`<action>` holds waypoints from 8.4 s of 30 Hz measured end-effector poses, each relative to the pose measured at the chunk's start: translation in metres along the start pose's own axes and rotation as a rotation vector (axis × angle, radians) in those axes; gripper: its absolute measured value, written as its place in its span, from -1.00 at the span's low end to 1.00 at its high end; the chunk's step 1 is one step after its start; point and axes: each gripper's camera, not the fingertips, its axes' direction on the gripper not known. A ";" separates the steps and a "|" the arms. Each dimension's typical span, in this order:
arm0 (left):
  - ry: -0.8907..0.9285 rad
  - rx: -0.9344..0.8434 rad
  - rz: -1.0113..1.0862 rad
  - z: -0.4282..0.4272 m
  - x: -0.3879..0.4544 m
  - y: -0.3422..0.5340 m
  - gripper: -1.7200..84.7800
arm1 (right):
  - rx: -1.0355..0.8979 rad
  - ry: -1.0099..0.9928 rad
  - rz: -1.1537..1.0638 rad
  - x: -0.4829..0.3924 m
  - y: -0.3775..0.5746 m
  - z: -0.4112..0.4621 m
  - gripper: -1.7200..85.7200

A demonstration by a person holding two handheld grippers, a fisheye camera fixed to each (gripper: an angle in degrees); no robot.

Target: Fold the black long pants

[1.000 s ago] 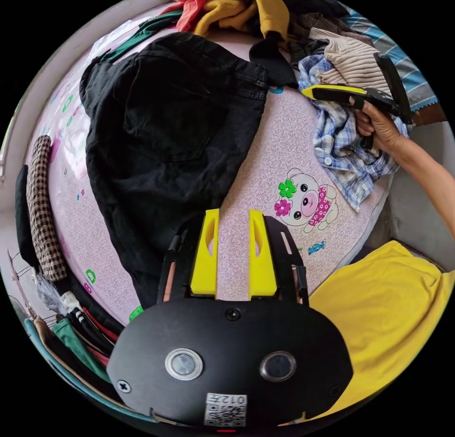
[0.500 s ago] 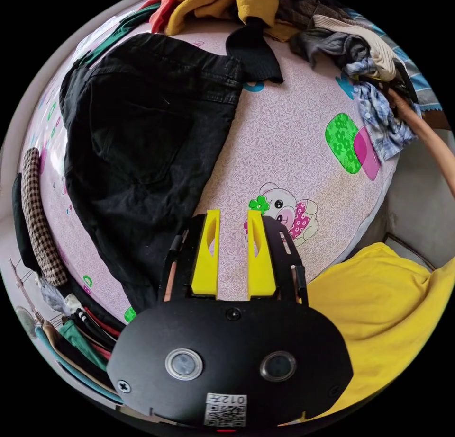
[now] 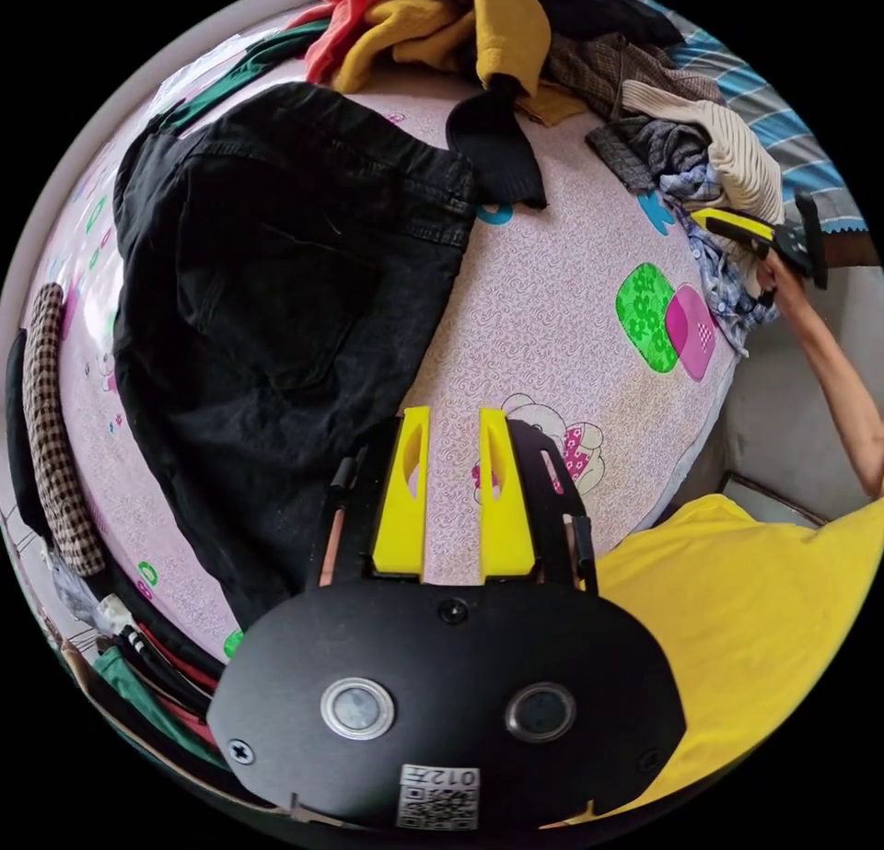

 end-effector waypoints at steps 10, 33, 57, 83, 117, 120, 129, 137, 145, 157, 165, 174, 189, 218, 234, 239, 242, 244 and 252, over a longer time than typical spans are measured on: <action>-0.048 0.107 -0.039 0.018 -0.013 0.078 -0.77 | 0.062 -0.413 0.016 -0.082 -0.189 0.074 -0.77; -0.582 0.541 -0.051 -0.002 0.116 0.184 -0.88 | 0.281 -0.940 0.012 -0.182 -0.166 -0.096 -0.93; -0.894 0.716 0.102 0.063 0.311 0.298 -0.66 | 0.456 -1.045 0.003 -0.214 -0.118 -0.143 -0.94; -0.554 0.736 0.166 -0.198 0.323 0.279 -0.97 | 0.446 -0.108 -0.360 -0.445 -0.057 -0.053 -0.55; -0.474 1.231 0.036 -0.402 0.357 0.565 -0.94 | 1.210 0.004 -0.522 -0.490 -0.152 -0.642 -0.92; -0.504 1.270 0.077 -0.413 0.383 0.584 -0.94 | 1.251 0.021 -0.518 -0.490 -0.129 -0.657 -0.92; -0.782 1.406 0.183 -0.465 0.499 0.663 -0.93 | 1.440 0.005 -0.532 -0.479 -0.024 -0.715 -0.93; -0.860 1.423 0.268 -0.521 0.543 0.715 -0.92 | 1.543 0.039 -0.565 -0.477 0.034 -0.759 -0.92; -0.874 1.372 0.268 -0.568 0.512 0.694 -0.90 | 1.561 0.013 -0.543 -0.458 0.019 -0.759 -0.92; -0.437 1.014 0.095 -0.598 0.212 0.450 -0.89 | 1.120 -0.131 -0.376 -0.373 -0.260 -0.579 -0.91; 0.255 0.806 -0.585 -0.411 -0.175 0.218 -0.77 | 0.445 -0.134 0.060 -0.284 -0.560 -0.210 -0.90; 0.399 0.571 -0.579 -0.209 -0.247 0.219 -0.81 | 0.062 -0.346 0.125 -0.227 -0.454 0.069 -0.95; 0.266 0.089 -0.611 -0.070 -0.096 0.413 -0.80 | -0.237 -0.325 0.227 -0.204 -0.102 0.150 -0.96; 0.161 0.027 -0.721 -0.114 -0.122 0.496 -0.74 | -0.347 -0.033 0.147 -0.305 -0.002 0.187 -0.95; 0.527 0.132 -0.727 -0.175 -0.165 0.552 -0.91 | -0.022 -0.386 -0.674 -0.648 0.053 0.081 -0.93; 0.763 0.306 -0.762 -0.207 -0.181 0.584 -0.92 | 0.013 -0.466 -0.894 -0.724 0.090 0.050 -0.74; 0.861 0.382 -0.765 -0.226 -0.184 0.593 -0.91 | 0.024 -0.440 -0.927 -0.746 0.108 0.043 -0.63; 0.900 0.412 -0.770 -0.236 -0.184 0.594 -0.91 | 0.047 -0.407 -0.917 -0.752 0.116 0.040 -0.61; 0.894 0.493 -0.620 -0.299 -0.165 0.573 -0.84 | 0.220 -0.078 -0.821 -0.764 0.144 0.018 -0.80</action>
